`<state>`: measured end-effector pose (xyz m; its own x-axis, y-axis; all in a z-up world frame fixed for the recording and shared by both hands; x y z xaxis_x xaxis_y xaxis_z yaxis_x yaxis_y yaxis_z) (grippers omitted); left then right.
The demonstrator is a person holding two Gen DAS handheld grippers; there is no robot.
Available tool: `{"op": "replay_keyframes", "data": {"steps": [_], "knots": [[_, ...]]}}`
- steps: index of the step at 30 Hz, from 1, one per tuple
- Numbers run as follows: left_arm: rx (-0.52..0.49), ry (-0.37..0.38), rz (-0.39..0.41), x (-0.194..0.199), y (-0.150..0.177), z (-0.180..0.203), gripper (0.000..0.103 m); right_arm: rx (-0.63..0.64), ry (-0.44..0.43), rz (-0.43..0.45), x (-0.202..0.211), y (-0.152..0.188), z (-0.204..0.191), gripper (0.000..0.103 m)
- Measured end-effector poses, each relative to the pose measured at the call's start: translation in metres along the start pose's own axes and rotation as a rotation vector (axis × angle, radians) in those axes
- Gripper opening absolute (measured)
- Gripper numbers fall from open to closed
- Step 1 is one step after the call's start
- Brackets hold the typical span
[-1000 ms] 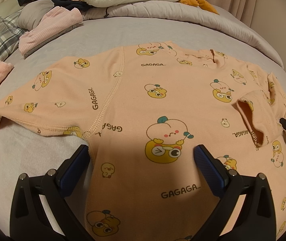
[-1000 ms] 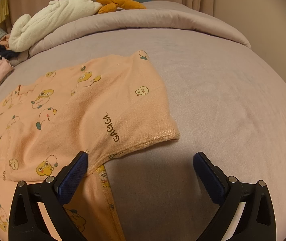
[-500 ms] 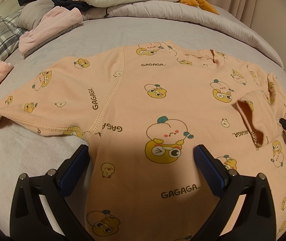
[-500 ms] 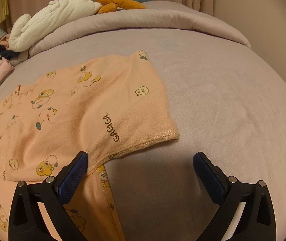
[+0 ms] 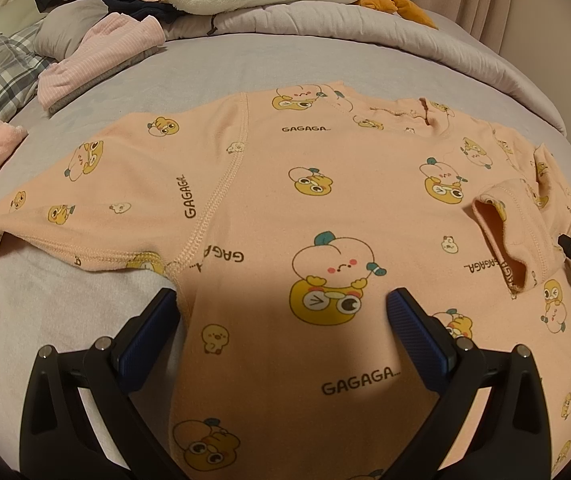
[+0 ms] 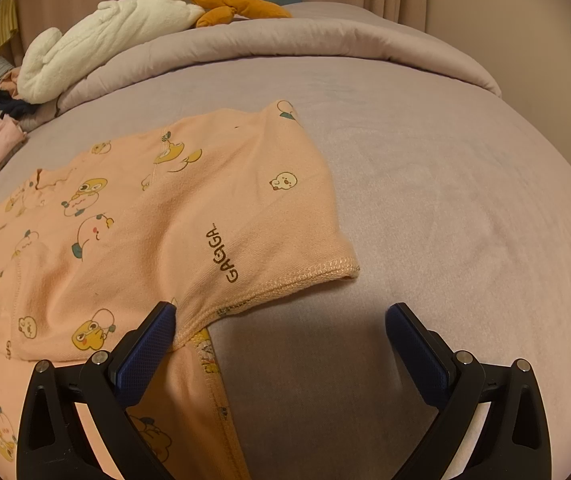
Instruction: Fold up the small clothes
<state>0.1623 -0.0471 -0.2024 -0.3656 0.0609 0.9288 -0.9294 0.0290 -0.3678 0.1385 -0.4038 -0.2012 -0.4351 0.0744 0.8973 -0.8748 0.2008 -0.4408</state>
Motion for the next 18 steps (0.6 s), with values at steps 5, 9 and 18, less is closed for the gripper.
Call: {"op": "replay_keyframes", "data": {"steps": [5,9,18], "knots": [[0.000,0.001,0.000,0.0000,0.0001,0.0001,0.103,0.000,0.001,0.001,0.0000,0.0000,0.0001,0.102],[0.005,0.010,0.003,0.0006,0.0003,-0.0009,0.103,0.000,0.001,0.001,0.0000,0.0001,0.0002,0.102],[0.000,0.004,0.001,0.0004,0.0002,0.0006,0.103,0.000,0.002,0.001,0.0000,0.0003,-0.0001,0.102]]}}
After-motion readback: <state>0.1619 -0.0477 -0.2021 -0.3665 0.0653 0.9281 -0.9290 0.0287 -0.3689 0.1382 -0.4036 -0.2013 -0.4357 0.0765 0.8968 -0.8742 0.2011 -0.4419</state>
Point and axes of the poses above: each gripper's, at about its wrist camera, not at the fingertips, and x roughly against the way its jaws point, z to its right, y to its underside, the point moved 6 cm from there along -x, roughly the way its jaws point, and after that the axes turned 15 degrees about -z, right-handed, at the moved point
